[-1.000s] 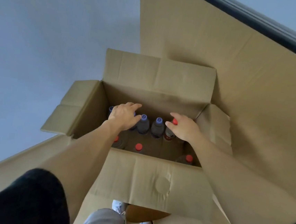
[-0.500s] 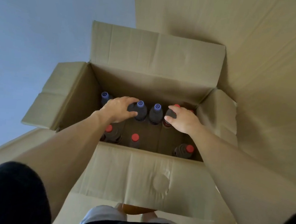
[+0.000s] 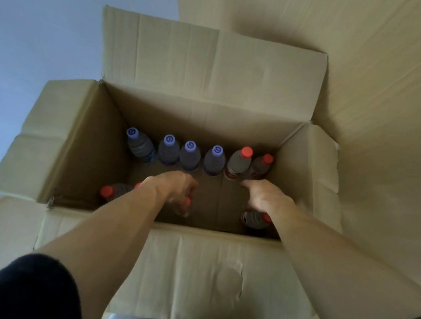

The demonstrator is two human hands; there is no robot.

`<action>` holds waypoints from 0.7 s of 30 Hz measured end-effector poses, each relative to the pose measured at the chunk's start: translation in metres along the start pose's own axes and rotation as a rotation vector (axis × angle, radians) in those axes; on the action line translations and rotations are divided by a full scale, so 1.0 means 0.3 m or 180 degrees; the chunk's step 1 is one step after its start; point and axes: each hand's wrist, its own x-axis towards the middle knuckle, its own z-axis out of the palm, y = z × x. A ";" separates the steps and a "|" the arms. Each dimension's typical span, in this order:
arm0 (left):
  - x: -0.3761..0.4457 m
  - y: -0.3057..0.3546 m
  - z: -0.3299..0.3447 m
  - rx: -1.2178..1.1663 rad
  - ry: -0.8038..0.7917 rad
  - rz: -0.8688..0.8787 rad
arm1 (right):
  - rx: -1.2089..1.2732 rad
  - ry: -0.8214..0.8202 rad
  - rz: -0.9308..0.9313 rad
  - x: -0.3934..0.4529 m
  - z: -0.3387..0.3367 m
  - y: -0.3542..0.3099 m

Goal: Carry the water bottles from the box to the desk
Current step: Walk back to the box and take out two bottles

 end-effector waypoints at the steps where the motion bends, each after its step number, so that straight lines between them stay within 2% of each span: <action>1: 0.007 0.003 0.009 0.0054 0.0013 0.0018 | -0.0113 -0.0094 0.0053 0.002 0.006 0.000; 8: 0.043 -0.004 0.030 0.0069 0.0209 0.0162 | -0.0285 -0.0408 0.0383 0.018 0.048 -0.005; 14: 0.043 -0.023 0.021 -0.0236 0.0562 0.0125 | -0.0110 -0.0017 0.0553 0.025 0.029 -0.041; 21: 0.064 -0.002 -0.015 -0.0326 0.0828 0.0143 | 0.0026 0.0268 0.0304 0.071 0.010 -0.138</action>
